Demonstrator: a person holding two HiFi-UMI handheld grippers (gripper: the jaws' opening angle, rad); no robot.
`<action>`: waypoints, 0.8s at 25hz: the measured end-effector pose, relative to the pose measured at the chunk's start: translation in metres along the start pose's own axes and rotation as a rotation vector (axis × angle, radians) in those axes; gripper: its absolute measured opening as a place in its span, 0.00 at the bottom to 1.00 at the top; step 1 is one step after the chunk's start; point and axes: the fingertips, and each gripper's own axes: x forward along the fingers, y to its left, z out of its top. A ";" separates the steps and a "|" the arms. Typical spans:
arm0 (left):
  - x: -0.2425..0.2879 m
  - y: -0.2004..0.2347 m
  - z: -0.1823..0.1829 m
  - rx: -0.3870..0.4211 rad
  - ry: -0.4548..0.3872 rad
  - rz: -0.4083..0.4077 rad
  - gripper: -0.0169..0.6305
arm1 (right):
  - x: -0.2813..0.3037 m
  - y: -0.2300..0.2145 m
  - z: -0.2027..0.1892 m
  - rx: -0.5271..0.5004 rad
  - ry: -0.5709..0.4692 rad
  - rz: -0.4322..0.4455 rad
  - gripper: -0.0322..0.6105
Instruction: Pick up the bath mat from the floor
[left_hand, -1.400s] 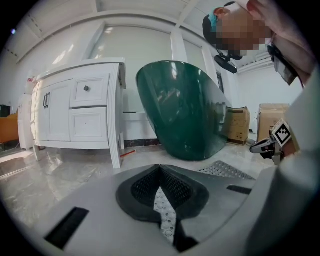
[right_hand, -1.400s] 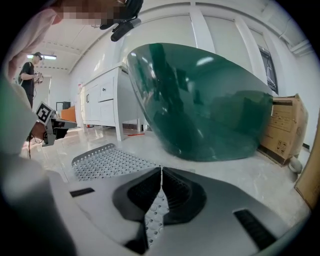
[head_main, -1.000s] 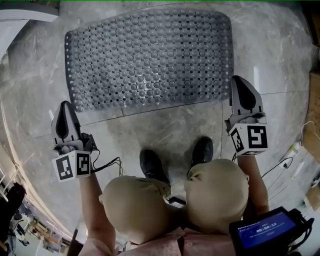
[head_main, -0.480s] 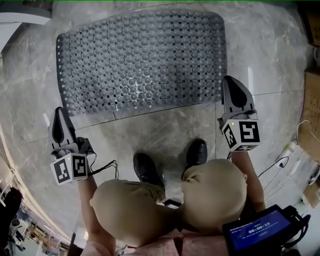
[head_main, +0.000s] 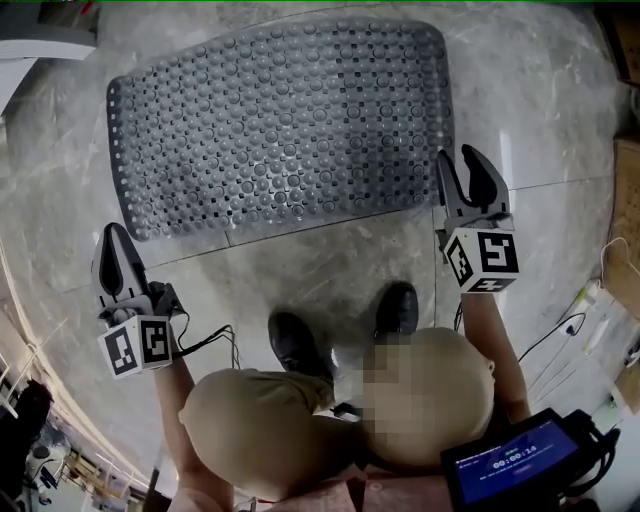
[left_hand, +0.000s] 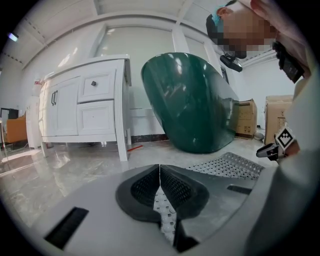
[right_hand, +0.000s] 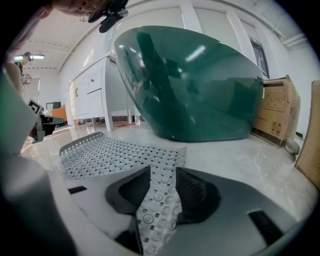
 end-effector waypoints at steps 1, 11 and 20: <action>0.000 0.000 -0.002 -0.001 0.003 0.001 0.06 | 0.002 -0.002 -0.004 0.004 0.005 -0.007 0.29; -0.007 0.008 -0.007 0.005 0.018 0.021 0.06 | 0.017 -0.018 -0.035 0.058 0.070 -0.044 0.30; -0.009 0.013 -0.011 0.000 0.029 0.031 0.06 | 0.027 -0.032 -0.078 0.179 0.162 -0.080 0.30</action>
